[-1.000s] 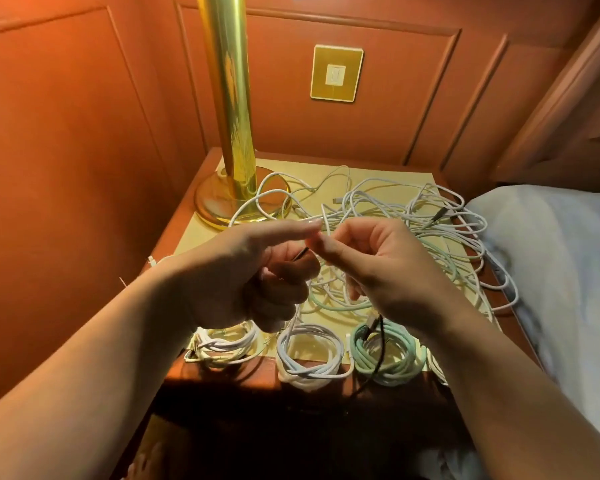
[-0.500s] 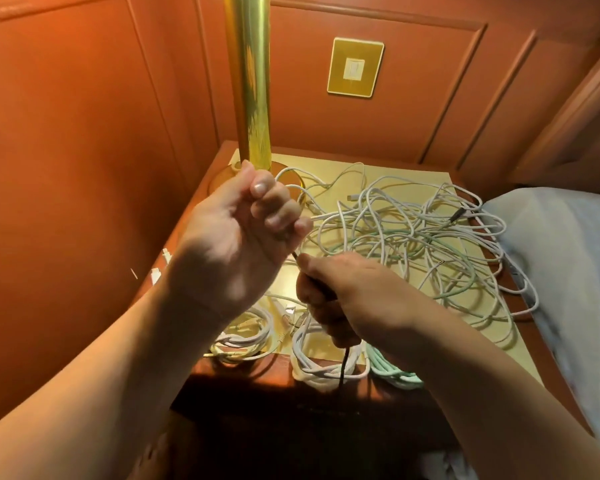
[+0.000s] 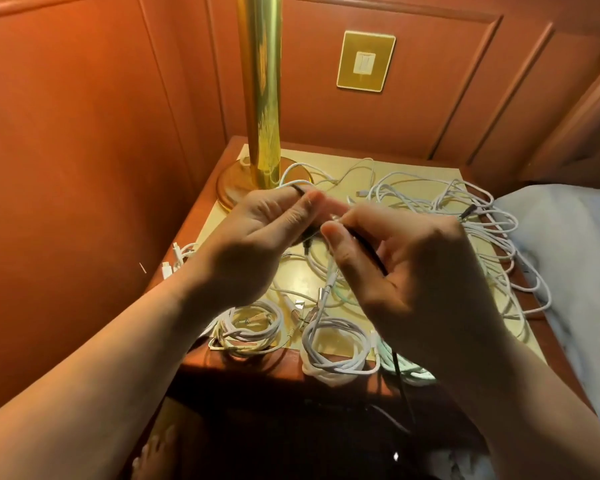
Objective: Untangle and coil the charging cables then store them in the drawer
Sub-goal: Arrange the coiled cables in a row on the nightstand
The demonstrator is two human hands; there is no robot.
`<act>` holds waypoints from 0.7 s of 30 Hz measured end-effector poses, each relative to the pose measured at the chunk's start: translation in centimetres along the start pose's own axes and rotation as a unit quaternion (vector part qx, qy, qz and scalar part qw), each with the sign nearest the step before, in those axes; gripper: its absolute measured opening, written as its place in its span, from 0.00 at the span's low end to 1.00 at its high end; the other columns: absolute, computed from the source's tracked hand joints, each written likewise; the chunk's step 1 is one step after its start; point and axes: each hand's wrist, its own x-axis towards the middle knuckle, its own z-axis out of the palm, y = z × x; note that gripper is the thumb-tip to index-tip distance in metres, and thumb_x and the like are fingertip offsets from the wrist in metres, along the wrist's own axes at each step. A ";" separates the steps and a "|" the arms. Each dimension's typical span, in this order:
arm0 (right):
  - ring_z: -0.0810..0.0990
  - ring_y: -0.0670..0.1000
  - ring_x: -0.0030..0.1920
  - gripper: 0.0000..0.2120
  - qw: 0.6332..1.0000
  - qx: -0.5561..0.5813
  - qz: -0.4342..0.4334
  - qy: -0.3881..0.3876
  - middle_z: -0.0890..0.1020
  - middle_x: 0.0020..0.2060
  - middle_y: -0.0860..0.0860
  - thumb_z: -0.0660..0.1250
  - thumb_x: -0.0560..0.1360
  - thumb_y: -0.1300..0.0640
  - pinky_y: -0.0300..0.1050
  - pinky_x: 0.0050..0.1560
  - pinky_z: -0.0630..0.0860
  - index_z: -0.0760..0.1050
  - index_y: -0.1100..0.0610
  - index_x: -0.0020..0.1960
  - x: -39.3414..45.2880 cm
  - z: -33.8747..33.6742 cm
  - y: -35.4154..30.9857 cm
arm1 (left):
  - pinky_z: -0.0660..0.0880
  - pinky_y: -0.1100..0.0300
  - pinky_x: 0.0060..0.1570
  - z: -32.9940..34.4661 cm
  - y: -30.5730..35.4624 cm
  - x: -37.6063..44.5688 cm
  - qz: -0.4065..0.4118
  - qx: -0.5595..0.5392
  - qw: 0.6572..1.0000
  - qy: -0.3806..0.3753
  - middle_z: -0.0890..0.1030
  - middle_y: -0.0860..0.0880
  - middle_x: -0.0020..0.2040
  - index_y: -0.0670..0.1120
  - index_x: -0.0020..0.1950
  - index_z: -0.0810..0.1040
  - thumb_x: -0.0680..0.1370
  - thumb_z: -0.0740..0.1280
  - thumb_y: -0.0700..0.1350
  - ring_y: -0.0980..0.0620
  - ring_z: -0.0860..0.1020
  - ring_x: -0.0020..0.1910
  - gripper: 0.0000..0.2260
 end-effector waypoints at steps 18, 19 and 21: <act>0.65 0.55 0.28 0.24 0.943 0.210 0.208 -0.156 0.69 0.28 0.58 0.58 0.87 0.47 0.51 0.30 0.64 0.80 0.57 0.39 0.8 1.5 1.0 | 0.75 0.60 0.33 1.8 0.8 0.1 -0.127 -0.579 0.805 -0.021 0.70 0.50 0.30 0.44 0.40 0.75 0.87 0.54 0.49 0.54 0.71 0.28 0.20; 0.65 0.54 0.28 0.24 0.940 0.200 0.217 -0.173 0.68 0.28 0.57 0.58 0.86 0.47 0.50 0.31 0.63 0.80 0.55 0.38 0.9 1.4 0.9 | 0.78 0.59 0.35 1.9 0.9 0.2 -0.116 -0.607 0.786 0.023 0.74 0.49 0.33 0.42 0.42 0.77 0.87 0.54 0.49 0.53 0.74 0.30 0.20; 0.64 0.49 0.26 0.24 0.937 0.180 0.228 -0.192 0.66 0.25 0.51 0.58 0.86 0.47 0.46 0.30 0.63 0.78 0.54 0.36 1.0 1.1 0.6 | 0.82 0.57 0.40 1.7 1.0 0.5 -0.098 -0.605 0.783 0.106 0.79 0.47 0.38 0.39 0.46 0.81 0.87 0.54 0.48 0.52 0.80 0.34 0.21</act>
